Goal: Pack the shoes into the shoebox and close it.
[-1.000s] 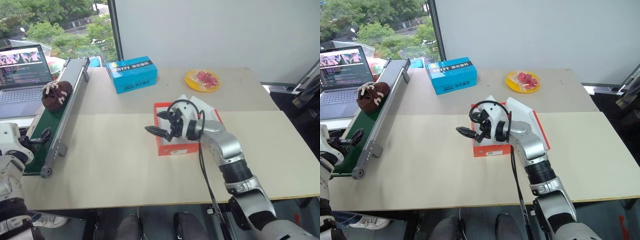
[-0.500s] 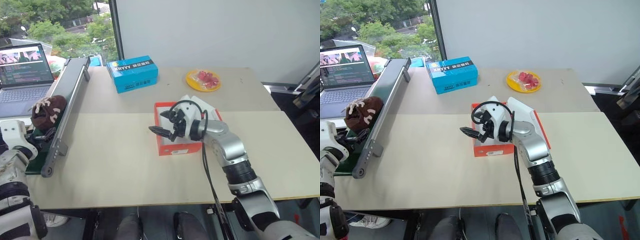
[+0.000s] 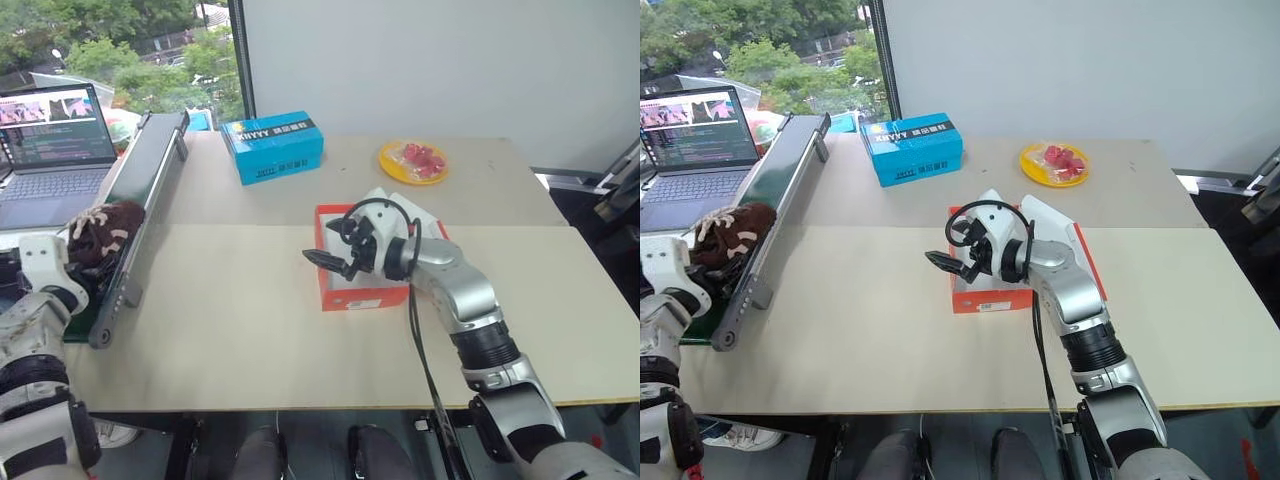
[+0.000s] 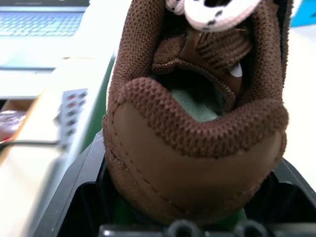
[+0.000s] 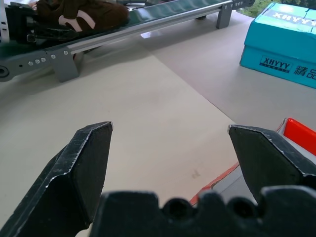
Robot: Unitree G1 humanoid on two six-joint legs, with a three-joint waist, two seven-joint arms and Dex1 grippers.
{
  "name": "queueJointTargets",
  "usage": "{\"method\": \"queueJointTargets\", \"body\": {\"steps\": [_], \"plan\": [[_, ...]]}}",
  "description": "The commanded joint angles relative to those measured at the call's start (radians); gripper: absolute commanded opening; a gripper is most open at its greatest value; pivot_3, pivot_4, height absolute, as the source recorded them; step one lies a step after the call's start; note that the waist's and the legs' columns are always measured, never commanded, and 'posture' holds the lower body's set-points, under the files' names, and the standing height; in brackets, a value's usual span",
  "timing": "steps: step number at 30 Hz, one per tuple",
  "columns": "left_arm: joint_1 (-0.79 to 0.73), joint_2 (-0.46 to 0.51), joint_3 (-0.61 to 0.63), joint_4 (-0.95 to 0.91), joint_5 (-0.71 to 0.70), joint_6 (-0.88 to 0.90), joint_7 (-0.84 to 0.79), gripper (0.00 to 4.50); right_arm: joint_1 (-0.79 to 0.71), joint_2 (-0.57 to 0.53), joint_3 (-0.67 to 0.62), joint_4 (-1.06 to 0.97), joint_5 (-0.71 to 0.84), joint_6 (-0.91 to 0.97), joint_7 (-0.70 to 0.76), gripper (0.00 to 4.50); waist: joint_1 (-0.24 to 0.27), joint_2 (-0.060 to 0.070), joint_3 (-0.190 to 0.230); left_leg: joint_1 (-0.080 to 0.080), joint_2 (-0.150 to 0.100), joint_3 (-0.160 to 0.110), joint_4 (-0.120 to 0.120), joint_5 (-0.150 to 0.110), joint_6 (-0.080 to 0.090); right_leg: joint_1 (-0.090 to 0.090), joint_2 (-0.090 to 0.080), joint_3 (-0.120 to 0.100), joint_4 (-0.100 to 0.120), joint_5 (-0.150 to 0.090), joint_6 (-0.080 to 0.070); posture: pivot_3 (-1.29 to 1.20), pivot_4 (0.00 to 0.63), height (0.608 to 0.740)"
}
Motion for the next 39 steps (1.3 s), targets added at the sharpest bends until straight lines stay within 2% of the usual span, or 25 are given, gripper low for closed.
{"method": "queueJointTargets", "body": {"steps": [1, 7, 11, 19, 23, 31, 39], "plan": [[-0.054, -0.053, -0.011, -0.3, -0.082, 0.076, 0.03, 2.67, -0.016, 0.036, -0.097, -0.058, 0.092, 0.071, -0.04, 4.5, -0.002, -0.001, 0.0, -0.001, 0.0, 0.0, 0.0, 0.0, 0.0, 0.0, 0.0, 0.0, 0.0, 0.0, 0.0, 0.0, 0.15, 0.74], [-0.051, -0.186, -0.081, -0.557, -0.149, 0.191, 0.055, 2.67, -0.148, 0.161, -0.362, -0.017, 0.329, 0.271, -0.233, 4.5, -0.015, -0.001, 0.0, -0.002, 0.0, -0.001, 0.001, 0.0, 0.0, -0.002, 0.001, 0.002, 0.007, 0.001, 0.001, 0.0, 0.15, 0.74], [-0.057, -0.289, -0.144, -0.674, -0.18, 0.263, 0.086, 2.67, -0.215, 0.191, -0.5, 0.016, 0.442, 0.365, -0.357, 4.5, -0.014, -0.001, 0.0, -0.001, 0.0, -0.003, 0.001, 0.001, -0.001, -0.002, 0.001, 0.002, 0.008, 0.001, 0.001, 0.0, 0.15, 0.74], [-0.062, -0.505, -0.315, -0.708, -0.148, 0.27, 0.134, 2.67, -0.165, 0.172, -0.508, 0.034, 0.444, 0.379, -0.43, 4.5, -0.014, -0.001, 0.0, -0.001, -0.001, -0.002, 0.0, 0.001, 0.0, -0.001, 0.001, 0.002, 0.007, 0.001, 0.001, 0.0, 0.15, 0.74], [-0.073, -0.571, -0.372, -0.708, -0.125, 0.263, 0.137, 2.67, -0.165, 0.18, -0.522, 0.037, 0.462, 0.374, -0.458, 4.5, -0.017, -0.001, 0.0, -0.002, -0.001, -0.003, 0.0, 0.001, 0.0, -0.002, 0.001, 0.003, 0.007, 0.001, 0.001, 0.0, 0.15, 0.74], [-0.071, -0.627, -0.435, -0.757, -0.125, 0.294, 0.138, 2.67, -0.19, 0.128, -0.545, 0.075, 0.456, 0.353, -0.472, 4.5, -0.016, -0.001, 0.0, -0.002, -0.002, -0.005, 0.0, 0.001, 0.0, -0.002, 0.001, 0.003, 0.007, 0.001, 0.002, 0.0, 0.15, 0.74], [-0.115, -0.616, -0.386, -0.785, -0.143, 0.316, 0.159, 2.67, -0.189, 0.114, -0.549, 0.111, 0.45, 0.338, -0.472, 4.5, -0.016, -0.001, 0.0, -0.002, -0.002, -0.006, 0.0, 0.001, 0.0, -0.002, 0.002, 0.003, 0.007, 0.001, 0.002, 0.0, 0.15, 0.74]]}}
